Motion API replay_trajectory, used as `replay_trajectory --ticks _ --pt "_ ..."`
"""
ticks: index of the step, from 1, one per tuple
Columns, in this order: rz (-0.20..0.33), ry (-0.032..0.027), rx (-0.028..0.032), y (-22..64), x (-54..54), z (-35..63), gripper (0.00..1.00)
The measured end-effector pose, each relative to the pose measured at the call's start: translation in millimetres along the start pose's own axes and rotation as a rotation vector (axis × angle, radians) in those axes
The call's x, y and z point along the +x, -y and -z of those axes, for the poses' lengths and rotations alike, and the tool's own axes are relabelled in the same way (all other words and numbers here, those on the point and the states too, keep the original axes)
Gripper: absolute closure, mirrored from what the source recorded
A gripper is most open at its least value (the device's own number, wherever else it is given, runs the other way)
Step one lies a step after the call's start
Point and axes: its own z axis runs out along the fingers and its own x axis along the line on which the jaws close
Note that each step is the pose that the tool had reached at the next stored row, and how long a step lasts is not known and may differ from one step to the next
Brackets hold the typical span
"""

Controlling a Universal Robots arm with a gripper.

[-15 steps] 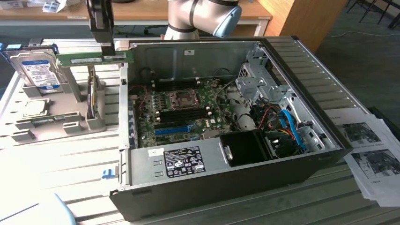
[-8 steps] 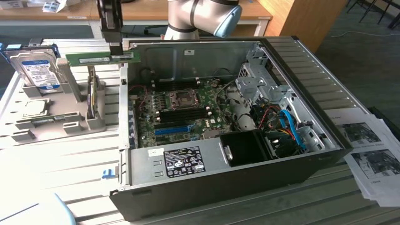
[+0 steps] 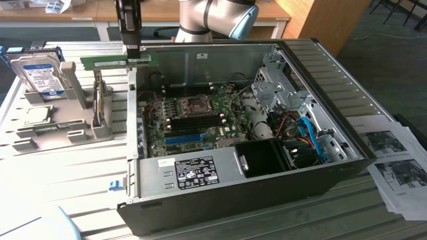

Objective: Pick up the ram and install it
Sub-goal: 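Pick up the ram and move it above insertion slot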

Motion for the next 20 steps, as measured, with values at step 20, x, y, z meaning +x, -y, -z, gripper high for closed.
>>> replay_trajectory --ticks 20 --pt "0.000 0.0001 -0.0028 38.2 1.6 2.1 0.89"
